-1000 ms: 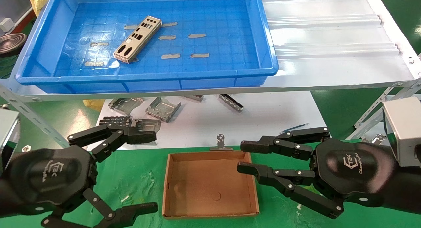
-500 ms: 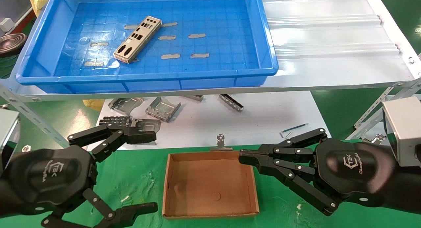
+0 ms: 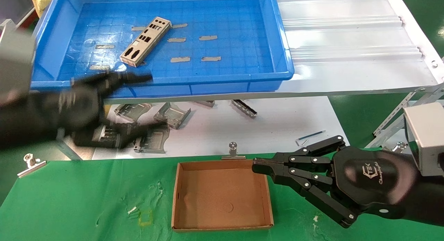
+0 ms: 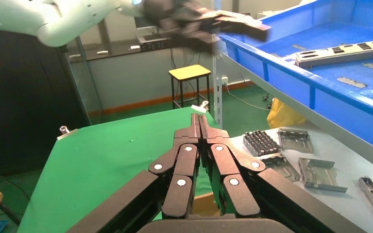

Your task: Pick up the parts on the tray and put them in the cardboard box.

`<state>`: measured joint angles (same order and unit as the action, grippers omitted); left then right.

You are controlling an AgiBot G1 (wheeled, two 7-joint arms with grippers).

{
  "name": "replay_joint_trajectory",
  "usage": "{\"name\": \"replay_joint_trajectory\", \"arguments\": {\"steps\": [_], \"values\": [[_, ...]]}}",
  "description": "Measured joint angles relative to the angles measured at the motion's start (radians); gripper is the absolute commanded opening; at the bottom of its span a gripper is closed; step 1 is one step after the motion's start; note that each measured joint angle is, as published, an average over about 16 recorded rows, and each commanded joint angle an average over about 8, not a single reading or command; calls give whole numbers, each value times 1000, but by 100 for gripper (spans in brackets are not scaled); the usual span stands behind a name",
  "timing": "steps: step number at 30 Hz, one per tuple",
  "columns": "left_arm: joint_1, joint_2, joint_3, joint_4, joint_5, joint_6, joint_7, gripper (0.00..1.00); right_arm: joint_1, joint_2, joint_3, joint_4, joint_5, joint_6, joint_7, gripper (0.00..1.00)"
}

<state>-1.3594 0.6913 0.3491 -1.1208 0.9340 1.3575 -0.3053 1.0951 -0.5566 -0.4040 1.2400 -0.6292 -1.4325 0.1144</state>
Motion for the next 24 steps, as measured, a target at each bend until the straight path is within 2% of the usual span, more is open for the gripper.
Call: {"name": "replay_joint_trajectory", "arguments": {"steps": [7, 18, 19, 24], "values": [[-228, 111, 82, 232, 177, -58, -27, 100, 0, 0, 0, 0, 0, 0, 0, 0], [-512, 306, 204, 632, 410, -123, 46, 100, 0, 0, 0, 0, 0, 0, 0, 1], [-531, 322, 213, 663, 426, -130, 55, 100, 0, 0, 0, 0, 0, 0, 0, 6], [-607, 386, 249, 797, 488, -156, 101, 100, 0, 0, 0, 0, 0, 0, 0, 68]]}}
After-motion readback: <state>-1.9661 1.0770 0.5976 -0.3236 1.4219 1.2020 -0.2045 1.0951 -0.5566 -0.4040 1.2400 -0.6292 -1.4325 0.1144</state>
